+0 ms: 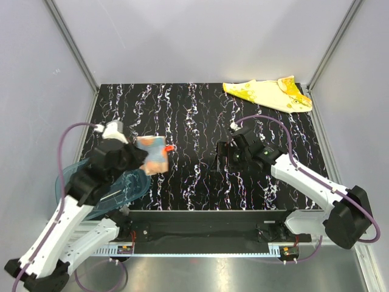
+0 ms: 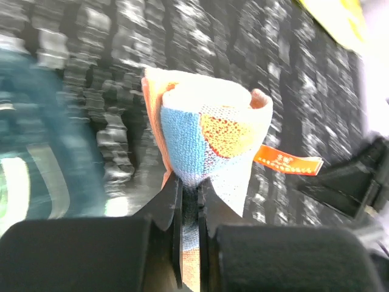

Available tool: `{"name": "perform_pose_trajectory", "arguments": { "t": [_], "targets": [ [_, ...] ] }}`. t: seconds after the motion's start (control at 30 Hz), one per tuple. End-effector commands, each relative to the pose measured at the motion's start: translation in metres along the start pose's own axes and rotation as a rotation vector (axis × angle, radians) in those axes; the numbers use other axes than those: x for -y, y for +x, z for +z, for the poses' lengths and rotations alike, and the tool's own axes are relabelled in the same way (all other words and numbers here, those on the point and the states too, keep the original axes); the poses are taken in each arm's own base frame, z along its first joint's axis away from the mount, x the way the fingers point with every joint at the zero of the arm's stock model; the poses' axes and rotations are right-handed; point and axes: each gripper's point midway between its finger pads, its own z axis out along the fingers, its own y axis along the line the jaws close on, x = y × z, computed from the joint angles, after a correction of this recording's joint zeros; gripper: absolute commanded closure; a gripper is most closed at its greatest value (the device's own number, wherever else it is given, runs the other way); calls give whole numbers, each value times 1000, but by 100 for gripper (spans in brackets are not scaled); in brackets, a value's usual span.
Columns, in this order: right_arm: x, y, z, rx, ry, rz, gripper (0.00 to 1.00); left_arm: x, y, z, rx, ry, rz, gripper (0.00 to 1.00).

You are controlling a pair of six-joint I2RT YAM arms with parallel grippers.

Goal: Roll the towels
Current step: Place the rolled towel into the container

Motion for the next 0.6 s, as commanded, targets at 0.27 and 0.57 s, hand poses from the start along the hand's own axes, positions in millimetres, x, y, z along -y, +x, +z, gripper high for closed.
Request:
{"name": "perform_pose_trajectory", "arguments": {
  "t": [0.27, 0.57],
  "targets": [
    [-20, 0, -6, -20, -106, 2, 8, -139, -43, -96, 171, -819, 109, 100],
    [-20, 11, -19, -37, -126, -10, 6, -154, -25, -43, -60, -991, 222, 100]
  ]
}}
